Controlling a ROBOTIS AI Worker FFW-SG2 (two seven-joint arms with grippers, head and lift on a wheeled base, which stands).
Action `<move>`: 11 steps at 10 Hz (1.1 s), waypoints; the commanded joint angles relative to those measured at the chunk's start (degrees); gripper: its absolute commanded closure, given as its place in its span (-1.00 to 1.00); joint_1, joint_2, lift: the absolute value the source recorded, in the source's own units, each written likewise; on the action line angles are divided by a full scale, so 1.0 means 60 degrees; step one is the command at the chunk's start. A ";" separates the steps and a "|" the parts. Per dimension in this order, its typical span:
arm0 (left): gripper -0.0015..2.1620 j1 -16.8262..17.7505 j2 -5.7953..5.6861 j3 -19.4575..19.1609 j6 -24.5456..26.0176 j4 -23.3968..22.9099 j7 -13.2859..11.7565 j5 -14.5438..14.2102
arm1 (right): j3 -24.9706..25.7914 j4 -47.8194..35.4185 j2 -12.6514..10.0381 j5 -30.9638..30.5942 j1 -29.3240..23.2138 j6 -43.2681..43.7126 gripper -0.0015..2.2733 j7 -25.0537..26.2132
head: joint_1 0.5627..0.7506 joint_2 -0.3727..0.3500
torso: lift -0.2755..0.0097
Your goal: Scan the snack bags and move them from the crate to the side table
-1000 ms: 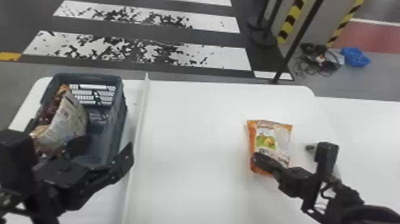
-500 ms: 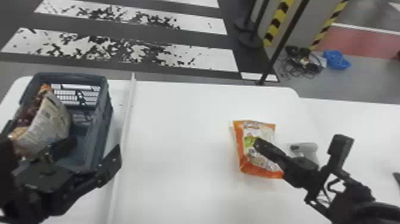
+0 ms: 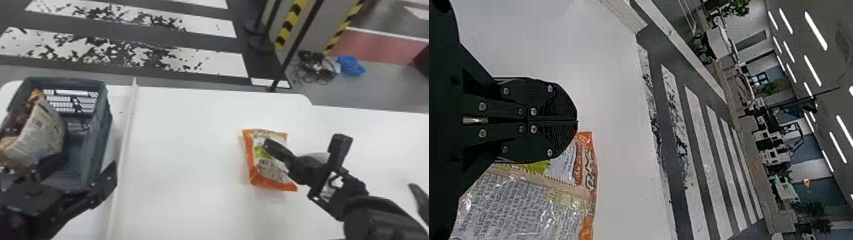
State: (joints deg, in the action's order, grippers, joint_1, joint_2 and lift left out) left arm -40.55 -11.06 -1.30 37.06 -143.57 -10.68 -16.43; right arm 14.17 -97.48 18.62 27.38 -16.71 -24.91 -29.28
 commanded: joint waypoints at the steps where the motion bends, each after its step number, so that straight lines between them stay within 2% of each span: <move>1: -0.93 -0.0023 0.0012 -0.0047 -0.0001 0.0021 -0.0007 0.0014 | -0.0252 0.0792 0.0207 -0.0096 0.0309 0.0729 0.97 -0.0057 | 0.41 -0.62 | 0.32; 5: -0.93 0.0079 0.0071 0.0158 -0.0001 0.0139 -0.0007 0.0131 | -0.0310 0.1495 0.0471 -0.0228 -0.0013 0.1726 0.97 -0.0525 | 0.41 -0.68 | 0.32; 11: -0.93 0.0064 0.0042 0.0305 -0.0236 0.0344 -0.0095 0.0190 | -0.0413 0.1554 0.0471 -0.0272 -0.1009 0.2692 0.97 -0.1023 | 0.41 -0.77 | 0.32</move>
State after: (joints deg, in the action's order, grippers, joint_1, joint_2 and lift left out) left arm -40.06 -10.75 0.54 35.81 -141.55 -11.22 -15.29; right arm 11.79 -88.25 21.52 25.76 -22.19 -9.53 -35.30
